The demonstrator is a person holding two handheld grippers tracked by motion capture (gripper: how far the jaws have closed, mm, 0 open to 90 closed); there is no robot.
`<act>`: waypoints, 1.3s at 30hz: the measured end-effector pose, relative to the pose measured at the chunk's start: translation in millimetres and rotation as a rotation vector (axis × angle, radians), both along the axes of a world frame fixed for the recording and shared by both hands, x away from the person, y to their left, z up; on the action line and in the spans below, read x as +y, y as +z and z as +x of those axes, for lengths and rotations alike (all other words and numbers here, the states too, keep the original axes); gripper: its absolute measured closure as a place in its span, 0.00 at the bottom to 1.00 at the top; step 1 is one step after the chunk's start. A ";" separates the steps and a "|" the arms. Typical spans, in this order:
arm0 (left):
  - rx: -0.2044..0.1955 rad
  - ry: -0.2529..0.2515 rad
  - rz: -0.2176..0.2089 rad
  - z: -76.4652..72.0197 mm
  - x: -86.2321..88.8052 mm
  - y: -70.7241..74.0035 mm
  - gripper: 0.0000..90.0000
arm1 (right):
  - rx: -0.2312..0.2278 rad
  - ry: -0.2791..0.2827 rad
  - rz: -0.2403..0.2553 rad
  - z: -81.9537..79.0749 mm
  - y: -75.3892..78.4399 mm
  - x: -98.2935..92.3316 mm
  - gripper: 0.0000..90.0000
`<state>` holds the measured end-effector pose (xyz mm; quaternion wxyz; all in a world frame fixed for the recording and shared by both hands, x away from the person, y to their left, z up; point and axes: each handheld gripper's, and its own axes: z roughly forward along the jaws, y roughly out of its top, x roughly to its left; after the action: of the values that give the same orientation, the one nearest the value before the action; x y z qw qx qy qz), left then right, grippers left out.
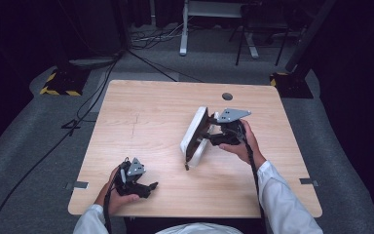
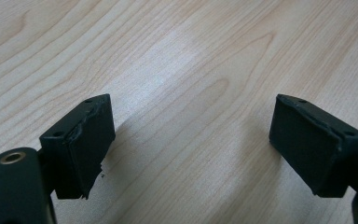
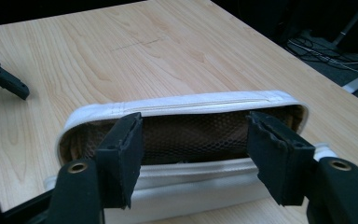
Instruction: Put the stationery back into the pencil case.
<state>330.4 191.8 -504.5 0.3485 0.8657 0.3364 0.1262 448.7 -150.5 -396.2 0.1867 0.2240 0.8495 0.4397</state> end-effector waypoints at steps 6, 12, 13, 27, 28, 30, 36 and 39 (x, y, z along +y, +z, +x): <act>0.000 0.000 0.000 0.0 0.0 0.0 0.16 | -0.011 -0.008 -0.020 -2.3 3.8 -9.5 0.40; 0.000 0.000 0.000 0.0 0.0 0.0 0.16 | -0.029 -0.016 -0.039 -7.6 9.7 -20.1 0.39; 0.000 0.000 0.000 0.0 0.0 0.0 0.16 | -0.033 -0.017 -0.044 -8.3 10.4 -21.9 0.39; 0.000 0.000 0.000 0.0 0.0 0.0 0.16 | -0.044 -0.022 -0.089 -17.4 11.1 -43.6 0.37; 0.000 0.000 0.000 0.0 0.0 0.0 0.16 | -0.043 -0.022 -0.094 -18.3 10.9 -45.5 0.37; 0.000 0.000 0.000 0.0 0.0 0.0 0.16 | -0.046 -0.024 -0.097 -19.2 10.4 -48.3 0.37; 0.000 0.000 0.000 0.0 0.0 0.0 0.16 | -0.047 -0.034 -0.115 -22.9 6.5 -57.1 0.36; 0.000 0.000 0.001 0.0 0.0 0.0 0.16 | -0.043 -0.036 -0.125 -24.0 3.4 -61.3 0.36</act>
<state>330.3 191.8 -504.5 0.3483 0.8657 0.3364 0.1265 424.7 -211.8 -392.8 0.2266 0.2175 0.8669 0.3871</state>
